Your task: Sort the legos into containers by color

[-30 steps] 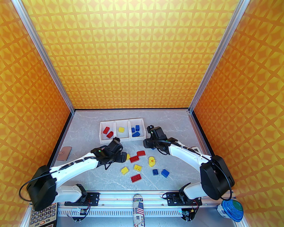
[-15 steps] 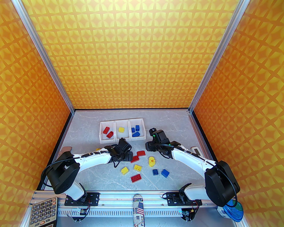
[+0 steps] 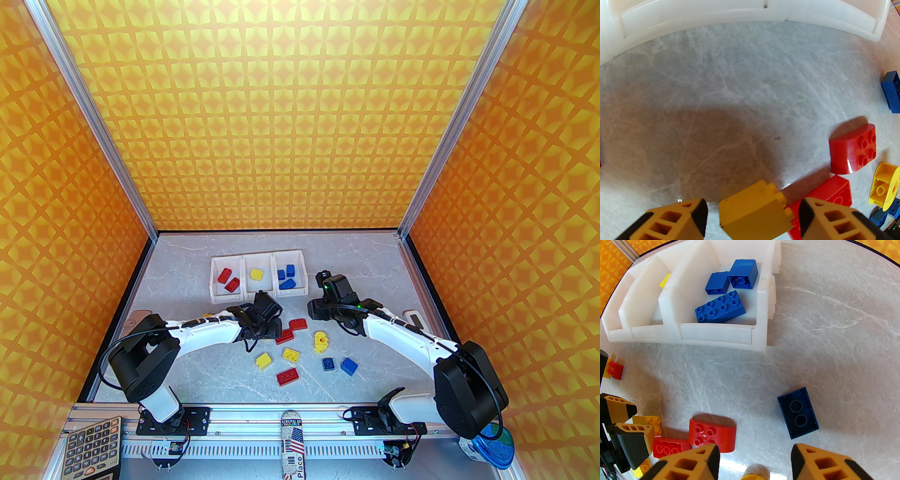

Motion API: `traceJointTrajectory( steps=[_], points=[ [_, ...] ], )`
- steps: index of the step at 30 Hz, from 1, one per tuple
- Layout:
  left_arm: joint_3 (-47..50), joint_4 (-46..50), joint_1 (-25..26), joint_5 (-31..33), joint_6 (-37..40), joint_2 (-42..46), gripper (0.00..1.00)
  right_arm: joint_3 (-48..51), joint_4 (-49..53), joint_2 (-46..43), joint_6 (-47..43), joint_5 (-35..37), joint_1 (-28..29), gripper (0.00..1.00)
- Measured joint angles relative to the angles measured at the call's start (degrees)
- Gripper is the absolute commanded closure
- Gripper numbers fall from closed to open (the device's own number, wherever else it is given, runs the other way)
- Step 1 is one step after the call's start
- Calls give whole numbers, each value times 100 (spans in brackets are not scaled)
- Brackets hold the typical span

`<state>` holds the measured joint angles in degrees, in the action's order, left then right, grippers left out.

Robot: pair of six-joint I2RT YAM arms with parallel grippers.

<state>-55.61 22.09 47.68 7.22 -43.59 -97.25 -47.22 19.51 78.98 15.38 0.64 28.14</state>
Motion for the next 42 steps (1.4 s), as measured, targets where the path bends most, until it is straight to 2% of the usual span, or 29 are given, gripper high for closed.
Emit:
traceJointTrajectory(
  steps=[9,18,21,23,26,32,42],
  points=[
    [-293,-11,0,-31,70,-380,46,0,0,2,0,2,0,45],
    [-791,44,0,-15,564,-798,47,0,0,2,-2,17,0,45],
    [-938,144,0,42,780,-828,28,0,0,2,0,46,0,45],
    [-1036,236,0,109,828,-828,23,0,0,2,-2,50,0,45],
    [-1078,350,4,229,824,-824,20,0,0,2,-2,79,0,44],
    [-1075,612,151,339,710,-824,25,0,0,2,-2,90,0,44],
    [-1075,890,291,470,444,-824,40,0,0,2,-2,90,0,44]
  ],
)
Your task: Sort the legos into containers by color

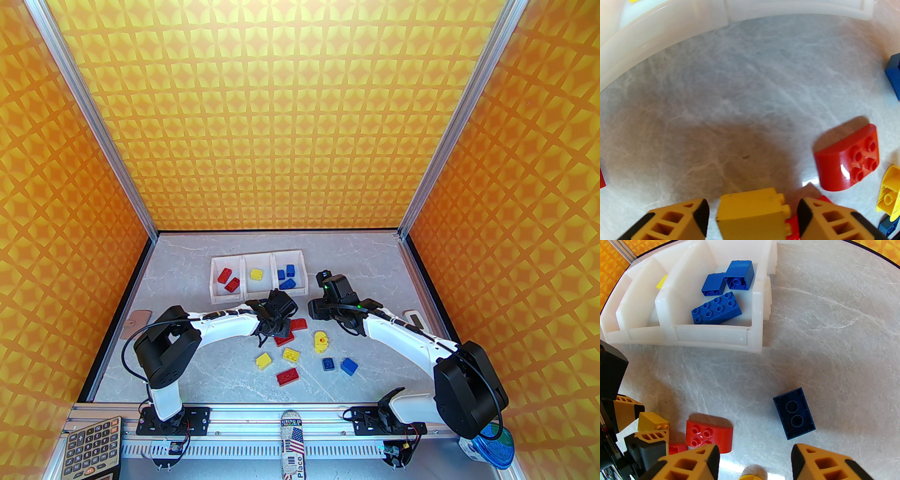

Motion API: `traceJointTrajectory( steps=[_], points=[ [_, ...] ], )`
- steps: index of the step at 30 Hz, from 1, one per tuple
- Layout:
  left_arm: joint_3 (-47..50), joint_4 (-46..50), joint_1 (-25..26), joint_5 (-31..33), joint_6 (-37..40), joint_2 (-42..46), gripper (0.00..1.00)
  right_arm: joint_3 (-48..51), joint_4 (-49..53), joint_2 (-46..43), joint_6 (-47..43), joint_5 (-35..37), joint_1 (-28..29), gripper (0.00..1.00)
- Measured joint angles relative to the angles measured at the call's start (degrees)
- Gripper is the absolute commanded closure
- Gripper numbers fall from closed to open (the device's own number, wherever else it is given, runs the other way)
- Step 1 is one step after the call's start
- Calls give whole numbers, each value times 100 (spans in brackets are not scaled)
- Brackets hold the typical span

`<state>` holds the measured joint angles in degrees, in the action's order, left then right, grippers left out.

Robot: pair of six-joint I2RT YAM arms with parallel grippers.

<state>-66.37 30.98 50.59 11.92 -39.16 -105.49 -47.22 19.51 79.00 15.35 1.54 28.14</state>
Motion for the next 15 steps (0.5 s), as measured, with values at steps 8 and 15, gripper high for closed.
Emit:
traceJointTrajectory(
  steps=[8,15],
  points=[
    [0,83,0,68,-83,0,57,7,0,-2,0,0,0,45],
    [-28,120,-4,138,11,0,61,39,2,-2,0,0,0,45]
  ],
)
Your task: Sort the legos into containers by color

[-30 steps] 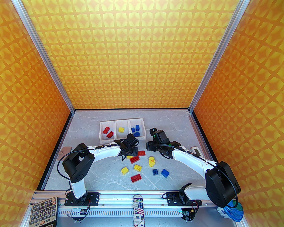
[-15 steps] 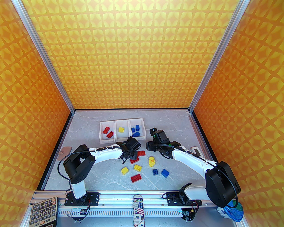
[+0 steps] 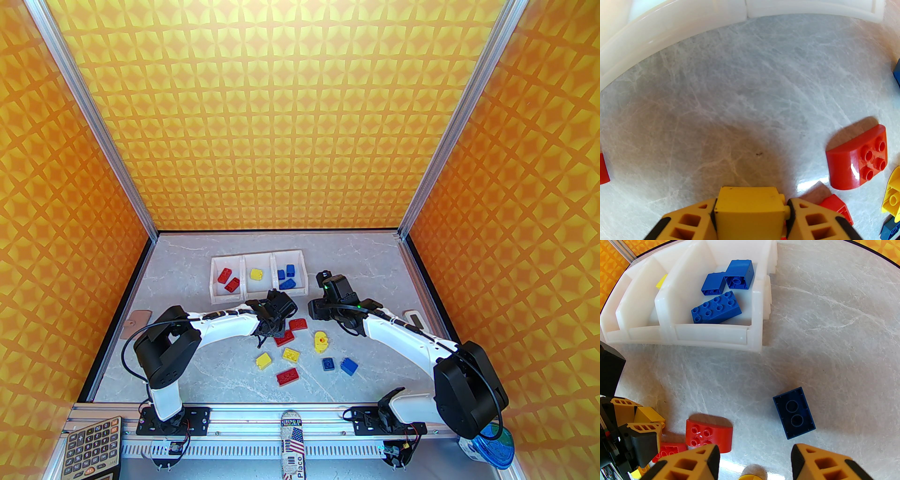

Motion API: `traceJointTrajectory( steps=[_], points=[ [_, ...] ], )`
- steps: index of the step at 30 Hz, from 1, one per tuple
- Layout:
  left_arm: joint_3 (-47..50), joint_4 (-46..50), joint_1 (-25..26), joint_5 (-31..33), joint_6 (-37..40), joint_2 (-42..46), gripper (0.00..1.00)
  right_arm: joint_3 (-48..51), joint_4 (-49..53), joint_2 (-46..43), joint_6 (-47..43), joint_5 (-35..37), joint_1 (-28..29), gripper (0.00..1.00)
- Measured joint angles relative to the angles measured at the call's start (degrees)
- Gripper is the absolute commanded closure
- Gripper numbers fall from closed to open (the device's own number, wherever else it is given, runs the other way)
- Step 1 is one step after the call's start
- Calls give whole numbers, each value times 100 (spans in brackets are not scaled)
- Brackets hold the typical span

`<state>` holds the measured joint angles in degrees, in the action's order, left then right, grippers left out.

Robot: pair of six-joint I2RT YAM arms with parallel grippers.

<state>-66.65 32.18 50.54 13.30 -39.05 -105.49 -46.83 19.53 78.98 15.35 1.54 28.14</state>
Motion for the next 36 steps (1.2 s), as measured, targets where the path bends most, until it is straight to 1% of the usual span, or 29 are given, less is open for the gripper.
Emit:
traceJointTrajectory(
  steps=[3,7,13,17,22,26,28,29,31,36],
  points=[
    [-87,142,-98,63,151,9,62,9,4,-4,0,2,0,45],
    [-372,378,-363,188,424,173,61,31,7,-66,2,2,0,45],
    [-1207,518,-896,308,929,496,60,173,15,-243,4,9,0,45],
    [-1641,577,-1244,343,1228,455,60,282,20,-363,46,2,0,45],
    [-2256,625,-1626,356,1541,-13,60,382,22,-557,72,0,0,45],
    [-2684,643,-1827,350,1700,-540,47,433,35,-682,92,2,0,45],
    [-2852,671,-1878,348,1746,-765,35,448,44,-717,94,2,0,45],
    [-2905,671,-1886,345,1770,-848,31,448,46,-728,96,0,0,45],
    [-2940,693,-1888,317,1810,-922,28,448,46,-745,109,2,0,45],
    [-2907,706,-1888,295,1816,-857,26,448,48,-750,114,2,0,45]
  ],
)
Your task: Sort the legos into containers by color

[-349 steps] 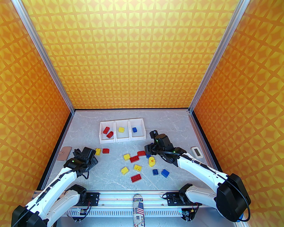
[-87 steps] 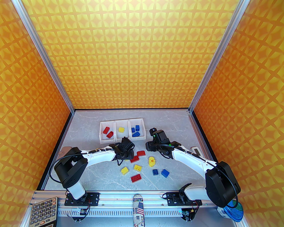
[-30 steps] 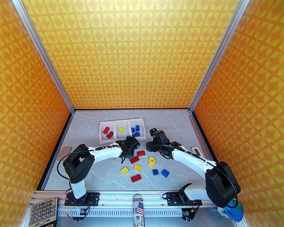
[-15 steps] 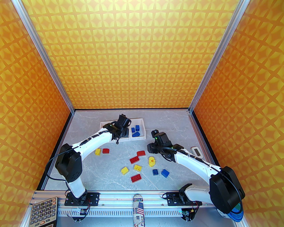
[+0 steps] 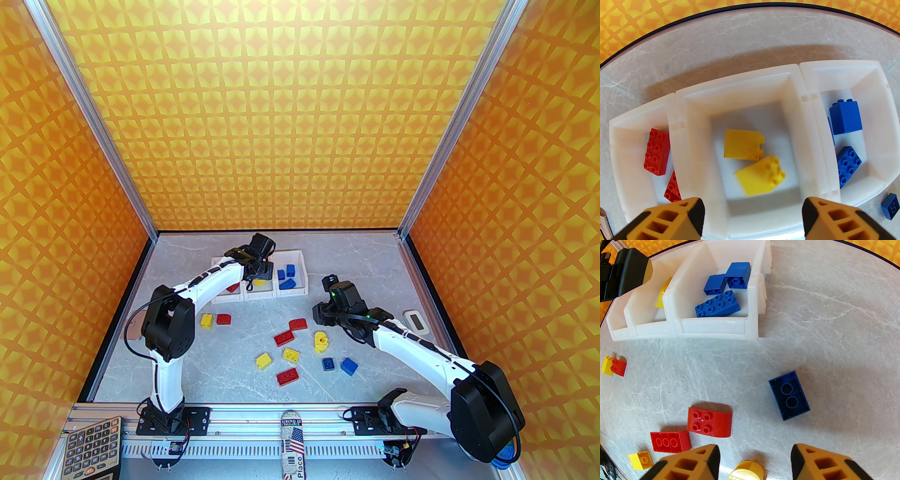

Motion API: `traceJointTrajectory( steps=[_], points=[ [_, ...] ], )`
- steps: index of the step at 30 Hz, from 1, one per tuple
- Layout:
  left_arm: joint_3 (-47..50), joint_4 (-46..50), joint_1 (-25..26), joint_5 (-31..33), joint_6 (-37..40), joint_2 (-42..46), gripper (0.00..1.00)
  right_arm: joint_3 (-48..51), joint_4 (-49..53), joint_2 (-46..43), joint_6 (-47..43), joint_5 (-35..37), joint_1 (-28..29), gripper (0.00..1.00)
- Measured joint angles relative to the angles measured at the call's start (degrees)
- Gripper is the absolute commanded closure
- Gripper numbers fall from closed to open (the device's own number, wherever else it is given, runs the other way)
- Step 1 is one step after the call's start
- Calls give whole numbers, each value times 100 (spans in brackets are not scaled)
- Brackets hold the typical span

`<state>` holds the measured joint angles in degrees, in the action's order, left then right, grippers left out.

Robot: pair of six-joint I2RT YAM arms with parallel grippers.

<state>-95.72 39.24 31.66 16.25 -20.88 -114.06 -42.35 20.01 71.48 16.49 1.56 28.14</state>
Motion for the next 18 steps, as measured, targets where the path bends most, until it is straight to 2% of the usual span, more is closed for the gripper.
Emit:
traceJointTrajectory(
  steps=[10,18],
  points=[
    [732,-61,0,-17,-26,935,24,0,-4,59,22,-2,0,45],
    [2092,-153,138,-109,-203,1843,24,474,-9,59,234,-7,76,45]
  ],
)
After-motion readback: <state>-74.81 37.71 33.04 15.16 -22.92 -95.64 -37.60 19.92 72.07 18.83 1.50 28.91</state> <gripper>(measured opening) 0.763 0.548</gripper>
